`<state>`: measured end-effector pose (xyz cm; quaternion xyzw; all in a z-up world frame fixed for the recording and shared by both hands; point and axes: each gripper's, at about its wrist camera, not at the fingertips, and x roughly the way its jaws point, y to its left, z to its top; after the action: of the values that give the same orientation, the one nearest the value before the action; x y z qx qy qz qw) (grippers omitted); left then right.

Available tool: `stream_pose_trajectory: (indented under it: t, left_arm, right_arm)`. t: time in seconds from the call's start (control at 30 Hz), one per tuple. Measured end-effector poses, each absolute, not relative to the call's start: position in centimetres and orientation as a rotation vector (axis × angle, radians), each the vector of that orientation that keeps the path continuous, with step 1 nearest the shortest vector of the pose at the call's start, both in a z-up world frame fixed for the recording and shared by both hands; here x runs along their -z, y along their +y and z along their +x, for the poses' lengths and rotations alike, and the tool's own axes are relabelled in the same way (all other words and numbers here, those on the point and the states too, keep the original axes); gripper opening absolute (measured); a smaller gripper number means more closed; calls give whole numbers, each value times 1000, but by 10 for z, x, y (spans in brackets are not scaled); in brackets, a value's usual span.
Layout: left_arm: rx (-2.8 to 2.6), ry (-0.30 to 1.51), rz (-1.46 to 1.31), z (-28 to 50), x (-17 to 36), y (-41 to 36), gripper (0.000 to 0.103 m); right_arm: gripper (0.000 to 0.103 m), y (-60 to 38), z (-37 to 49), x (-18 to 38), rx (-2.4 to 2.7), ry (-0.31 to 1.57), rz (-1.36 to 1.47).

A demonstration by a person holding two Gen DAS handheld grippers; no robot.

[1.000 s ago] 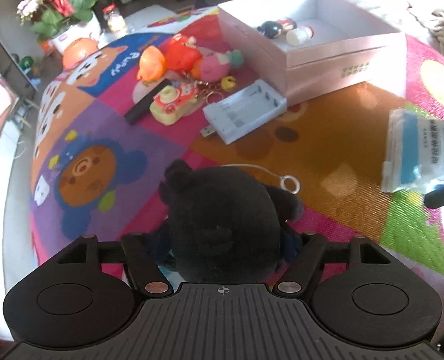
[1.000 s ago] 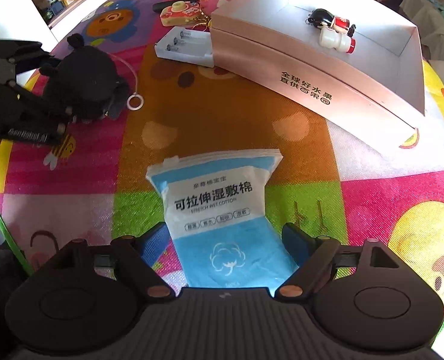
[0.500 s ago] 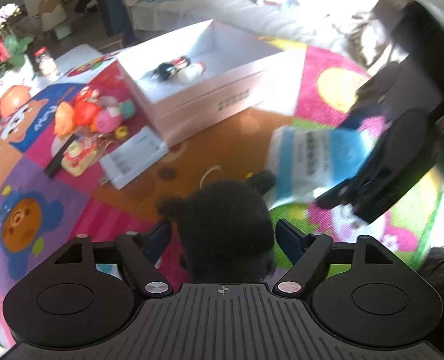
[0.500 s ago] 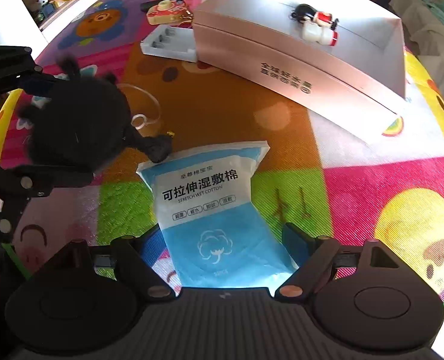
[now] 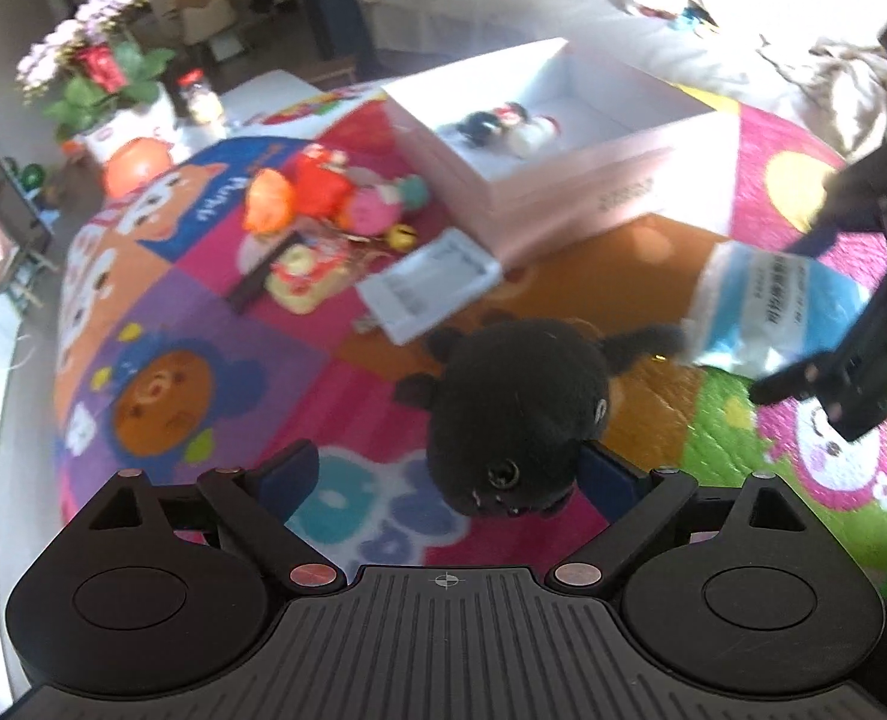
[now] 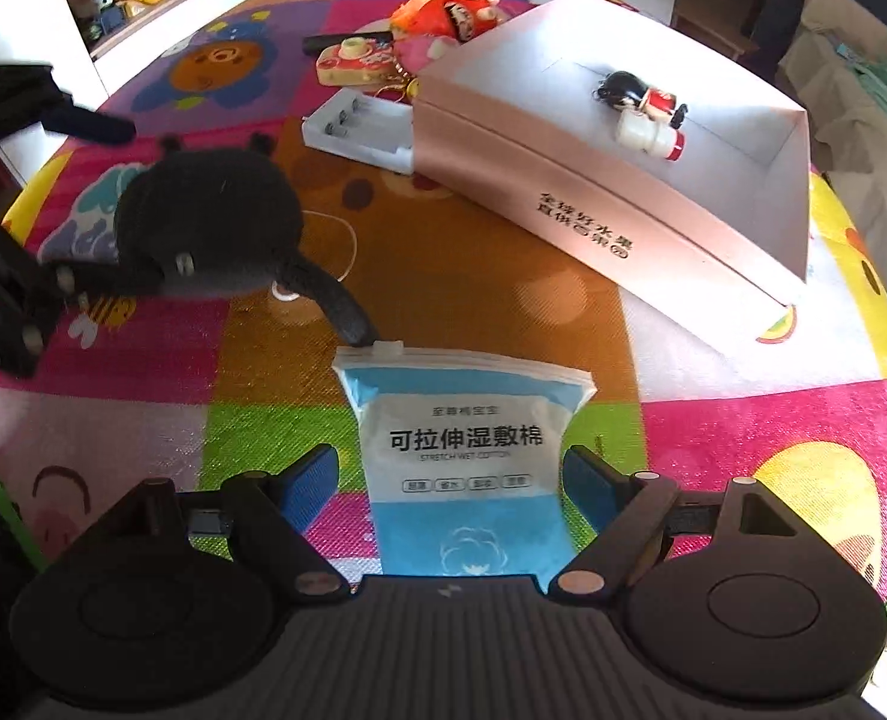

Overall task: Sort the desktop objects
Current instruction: 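Grasp the black plush cat with the left gripper while the right holds the pack, then lift pack and plush cat into the pink box and open both grippers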

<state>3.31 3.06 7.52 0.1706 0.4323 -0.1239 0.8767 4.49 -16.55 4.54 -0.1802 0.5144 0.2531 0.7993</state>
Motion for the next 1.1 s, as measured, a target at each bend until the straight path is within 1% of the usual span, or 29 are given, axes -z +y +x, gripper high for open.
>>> stream_pose_trajectory:
  t: [0.13, 0.23, 0.4, 0.53, 0.63, 0.67, 0.7, 0.73, 0.77, 0.8, 0.93, 1.03, 1.1]
  left_arm:
    - [205, 867, 364, 33, -82, 43, 96]
    - [268, 859, 352, 28, -84, 43, 96]
    - [401, 882, 402, 21, -70, 13, 96]
    - [412, 858, 448, 27, -56, -9, 96]
    - [435, 881, 457, 32, -47, -18, 95]
    - [443, 890, 469, 31, -43, -21, 91]
    - [440, 895, 486, 29, -39, -23, 89]
    - [430, 889, 501, 27, -38, -23, 86]
    - [415, 876, 515, 25, -37, -23, 78]
    - [399, 864, 522, 23, -39, -22, 73]
    - [438, 906, 420, 12, -52, -14, 73]
    - [473, 867, 407, -5, -68, -19, 72]
    - [487, 811, 375, -11, -86, -21, 72]
  right_arm:
    - [83, -165, 47, -44, -537, 1119, -386]
    - [83, -167, 48, -44, -527, 1123, -385]
    - [83, -169, 51, -41, -528, 1131, -379]
    - [82, -166, 50, -42, -535, 1106, -389]
    - [75, -165, 49, -42, -544, 1087, -399]
    - [70, -165, 49, -42, -553, 1086, -394]
    - [64, -166, 48, -43, -563, 1083, -387]
    - [60, -166, 47, -44, -569, 1078, -384]
    - [56, -166, 46, -45, -572, 1072, -389]
    - [55, -165, 44, -47, -571, 1066, -398]
    - [54, -171, 36, -52, -598, 1115, -359]
    - [53, -182, 26, -68, -632, 1133, -277]
    - [53, -195, 19, -88, -620, 1082, -223]
